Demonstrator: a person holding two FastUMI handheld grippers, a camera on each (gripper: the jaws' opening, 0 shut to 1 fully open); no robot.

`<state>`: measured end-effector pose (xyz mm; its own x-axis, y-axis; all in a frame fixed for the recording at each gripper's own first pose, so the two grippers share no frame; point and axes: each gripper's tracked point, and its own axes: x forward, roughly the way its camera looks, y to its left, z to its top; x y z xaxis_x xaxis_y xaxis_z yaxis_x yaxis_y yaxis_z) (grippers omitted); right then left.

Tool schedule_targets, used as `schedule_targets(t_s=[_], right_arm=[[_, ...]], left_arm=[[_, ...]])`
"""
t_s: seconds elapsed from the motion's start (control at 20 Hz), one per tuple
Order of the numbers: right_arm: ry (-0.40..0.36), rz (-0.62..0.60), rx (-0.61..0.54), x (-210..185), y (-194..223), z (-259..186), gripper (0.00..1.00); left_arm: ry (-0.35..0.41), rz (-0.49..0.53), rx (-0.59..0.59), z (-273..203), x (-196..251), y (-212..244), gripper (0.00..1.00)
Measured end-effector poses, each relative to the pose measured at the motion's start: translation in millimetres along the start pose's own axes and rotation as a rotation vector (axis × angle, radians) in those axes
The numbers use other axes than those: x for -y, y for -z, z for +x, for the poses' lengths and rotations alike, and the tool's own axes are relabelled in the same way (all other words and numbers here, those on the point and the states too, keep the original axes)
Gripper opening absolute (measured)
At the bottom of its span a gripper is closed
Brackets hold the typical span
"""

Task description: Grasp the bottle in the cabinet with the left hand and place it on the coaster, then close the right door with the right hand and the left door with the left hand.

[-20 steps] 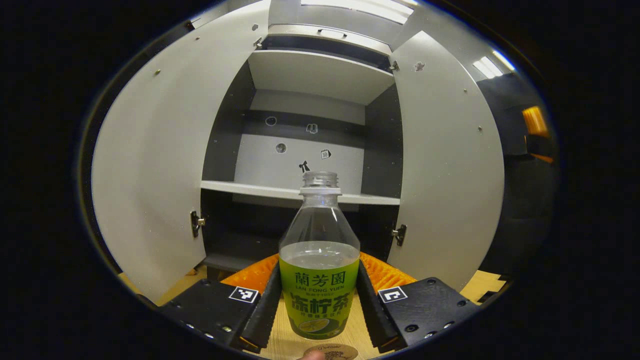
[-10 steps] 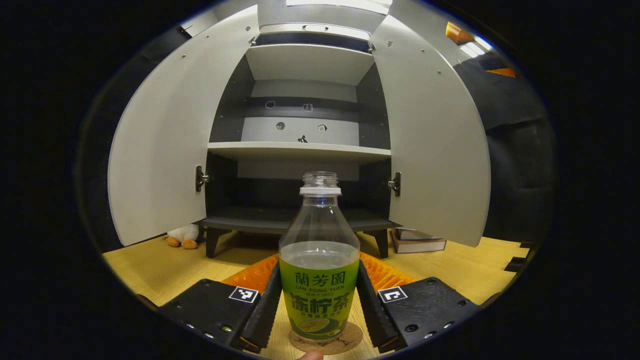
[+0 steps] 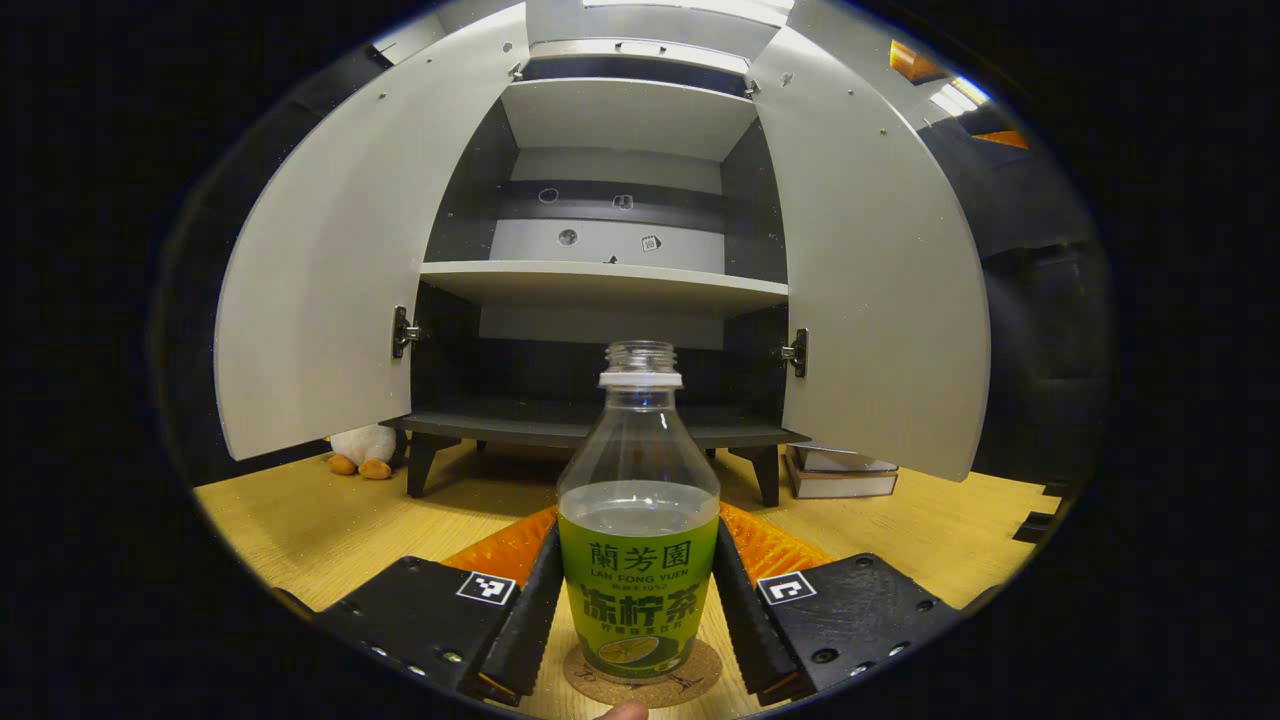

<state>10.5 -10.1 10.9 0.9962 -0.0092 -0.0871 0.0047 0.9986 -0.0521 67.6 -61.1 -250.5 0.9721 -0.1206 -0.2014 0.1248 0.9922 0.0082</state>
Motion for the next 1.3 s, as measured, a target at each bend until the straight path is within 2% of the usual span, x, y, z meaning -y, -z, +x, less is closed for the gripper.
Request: schedule_targets(t_s=[0.2,0.25,0.3,0.35,0.4,0.45,0.7,1.0,1.3], right_arm=[[0.002,0.003,0.0,0.8,1.9,2.4,0.84],[0.004,-0.001,-0.002,1.1,2.9,2.7,0.84],[0.005,-0.003,-0.003,1.6,3.0,3.0,0.84],[0.005,-0.003,-0.003,1.5,3.6,3.4,0.84],[0.003,0.0,-0.004,1.0,3.7,4.0,0.84],[0.001,0.003,-0.004,-0.1,5.0,4.4,0.84],[-0.008,0.004,-0.009,-1.8,8.4,6.3,0.84],[-0.04,0.034,-0.006,-6.5,19.0,8.9,0.84],[-0.071,0.038,0.013,-10.4,23.6,10.1,0.84]], left_arm=[[0.011,-0.012,-0.015,0.5,2.0,1.5,0.76],[0.01,-0.01,-0.017,0.4,1.3,1.3,0.84],[0.013,-0.013,-0.022,-1.1,1.1,0.7,0.8],[0.016,-0.016,-0.028,-3.1,0.7,-1.3,0.9],[0.023,-0.022,-0.031,-1.5,2.0,-1.1,0.96],[0.029,-0.026,-0.033,-4.3,3.2,-2.6,0.97],[0.073,-0.018,-0.023,-12.9,10.1,-15.6,0.95],[0.128,-0.027,0.015,-27.8,20.7,-57.4,0.95],[0.11,-0.026,0.068,-47.9,9.5,-118.1,0.95]])
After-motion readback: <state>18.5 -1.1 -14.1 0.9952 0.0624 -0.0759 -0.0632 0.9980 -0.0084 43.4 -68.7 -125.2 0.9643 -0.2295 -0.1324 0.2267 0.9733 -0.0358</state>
